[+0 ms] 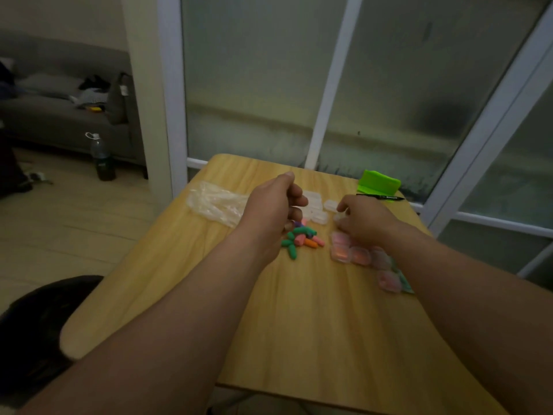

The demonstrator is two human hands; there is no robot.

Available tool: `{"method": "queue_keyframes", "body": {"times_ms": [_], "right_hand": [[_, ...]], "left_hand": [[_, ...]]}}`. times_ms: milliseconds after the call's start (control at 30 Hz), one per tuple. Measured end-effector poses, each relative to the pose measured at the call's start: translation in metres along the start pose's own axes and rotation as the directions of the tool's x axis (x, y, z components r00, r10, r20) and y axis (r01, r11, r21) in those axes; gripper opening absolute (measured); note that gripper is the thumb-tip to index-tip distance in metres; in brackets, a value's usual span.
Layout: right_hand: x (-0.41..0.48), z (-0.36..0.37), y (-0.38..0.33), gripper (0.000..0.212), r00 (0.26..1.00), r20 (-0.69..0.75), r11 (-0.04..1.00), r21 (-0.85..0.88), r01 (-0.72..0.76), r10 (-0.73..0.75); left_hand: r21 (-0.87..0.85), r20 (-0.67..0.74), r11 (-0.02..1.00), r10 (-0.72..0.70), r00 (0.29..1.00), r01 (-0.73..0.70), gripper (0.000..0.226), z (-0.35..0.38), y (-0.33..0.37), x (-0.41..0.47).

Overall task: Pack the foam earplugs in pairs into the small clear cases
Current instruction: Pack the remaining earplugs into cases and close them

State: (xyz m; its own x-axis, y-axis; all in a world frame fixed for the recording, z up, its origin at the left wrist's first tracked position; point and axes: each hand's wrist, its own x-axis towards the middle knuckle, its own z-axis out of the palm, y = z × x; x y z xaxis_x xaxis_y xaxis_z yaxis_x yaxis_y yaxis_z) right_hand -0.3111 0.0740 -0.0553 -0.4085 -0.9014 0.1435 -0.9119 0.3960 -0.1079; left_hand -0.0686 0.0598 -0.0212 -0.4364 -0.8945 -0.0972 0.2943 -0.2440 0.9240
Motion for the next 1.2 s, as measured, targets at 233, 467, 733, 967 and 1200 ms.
{"method": "queue_keyframes", "body": {"times_ms": [233,467,733,967,1200], "right_hand": [[-0.019,-0.021,-0.017,0.032,0.997,-0.076,0.984,0.176,0.028,-0.014],[-0.112,-0.057,-0.066,0.032,0.960,-0.277,0.774,0.598,0.207,-0.042],[-0.169,-0.046,-0.085,0.033,0.970,-0.205,0.632,0.736,0.242,-0.133],[-0.173,-0.037,-0.089,0.016,0.999,0.050,0.368,0.929,-0.041,-0.016],[-0.167,-0.030,-0.091,0.023,0.989,0.148,0.273,0.952,-0.139,-0.013]], "left_hand": [[0.093,0.024,0.996,0.006,1.000,-0.008,0.023,-0.006,0.003,-0.007],[0.255,0.242,0.966,-0.099,0.965,0.035,0.031,-0.016,-0.001,-0.037],[0.207,0.390,0.978,-0.104,0.915,0.022,0.027,-0.037,-0.004,-0.065],[0.239,0.336,0.971,-0.064,0.940,-0.019,0.030,-0.046,-0.005,-0.076],[0.257,0.349,0.966,-0.111,0.931,0.018,0.032,-0.053,-0.010,-0.076]]}}
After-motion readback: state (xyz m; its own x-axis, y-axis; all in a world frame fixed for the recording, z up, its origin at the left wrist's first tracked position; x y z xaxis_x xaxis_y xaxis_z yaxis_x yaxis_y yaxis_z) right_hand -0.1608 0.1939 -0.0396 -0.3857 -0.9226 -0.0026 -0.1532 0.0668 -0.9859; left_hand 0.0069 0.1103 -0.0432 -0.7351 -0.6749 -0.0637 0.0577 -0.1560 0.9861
